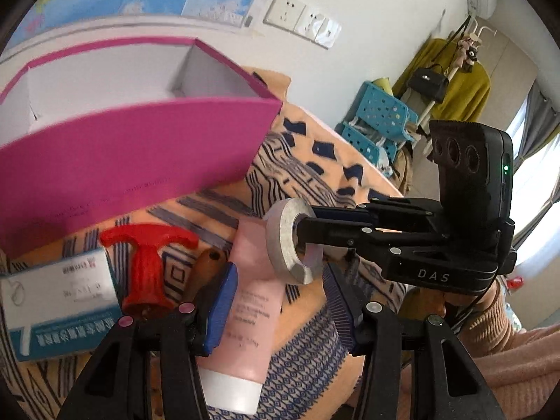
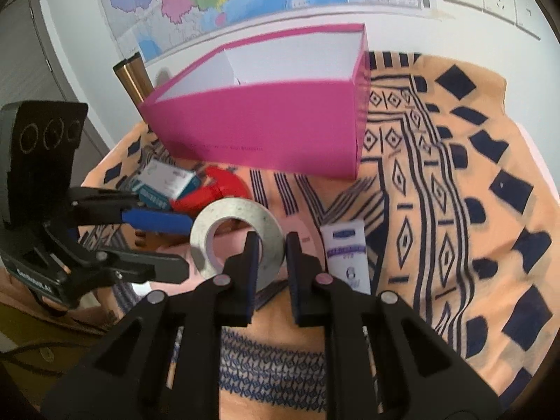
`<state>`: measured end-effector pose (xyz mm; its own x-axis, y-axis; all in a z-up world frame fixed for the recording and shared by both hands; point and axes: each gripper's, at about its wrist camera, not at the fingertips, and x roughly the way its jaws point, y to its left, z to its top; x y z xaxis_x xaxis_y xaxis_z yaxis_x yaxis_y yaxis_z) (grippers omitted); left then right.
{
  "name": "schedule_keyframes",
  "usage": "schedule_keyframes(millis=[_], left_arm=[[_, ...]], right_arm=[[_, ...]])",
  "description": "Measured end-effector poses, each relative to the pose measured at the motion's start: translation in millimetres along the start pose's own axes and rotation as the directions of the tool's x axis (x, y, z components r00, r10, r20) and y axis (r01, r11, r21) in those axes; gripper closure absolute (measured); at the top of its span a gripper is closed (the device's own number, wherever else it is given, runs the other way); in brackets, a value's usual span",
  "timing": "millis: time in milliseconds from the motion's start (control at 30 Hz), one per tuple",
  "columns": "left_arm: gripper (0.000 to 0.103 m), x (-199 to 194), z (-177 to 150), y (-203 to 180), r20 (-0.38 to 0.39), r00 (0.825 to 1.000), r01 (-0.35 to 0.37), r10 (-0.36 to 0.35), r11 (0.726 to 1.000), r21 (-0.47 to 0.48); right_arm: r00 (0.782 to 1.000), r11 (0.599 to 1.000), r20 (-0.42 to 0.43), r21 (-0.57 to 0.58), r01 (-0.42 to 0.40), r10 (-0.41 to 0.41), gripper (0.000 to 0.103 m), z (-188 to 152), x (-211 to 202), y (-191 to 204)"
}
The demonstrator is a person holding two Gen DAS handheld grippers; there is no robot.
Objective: Organize rigid objects
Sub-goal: 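Carry the tape roll into the magenta box and release it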
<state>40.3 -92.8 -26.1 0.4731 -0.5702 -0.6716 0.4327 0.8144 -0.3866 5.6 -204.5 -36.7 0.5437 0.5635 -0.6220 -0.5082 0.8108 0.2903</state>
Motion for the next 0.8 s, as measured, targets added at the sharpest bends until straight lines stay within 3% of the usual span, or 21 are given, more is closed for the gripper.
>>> schedule_keyframes(millis=[233, 800], left_arm=[[0.067, -6, 18, 0, 0.041, 0.999, -0.009, 0.008, 1.000, 0.017], [0.074, -11, 83, 13, 0.110, 0.992, -0.062, 0.058, 0.998, 0.028]], right_arm=[[0.999, 1.000, 0.049, -0.013, -0.002, 0.003, 0.086, 28, -5, 4], [0.992, 0.999, 0.129, -0.053, 0.002, 0.005, 0.086, 101, -4, 2]])
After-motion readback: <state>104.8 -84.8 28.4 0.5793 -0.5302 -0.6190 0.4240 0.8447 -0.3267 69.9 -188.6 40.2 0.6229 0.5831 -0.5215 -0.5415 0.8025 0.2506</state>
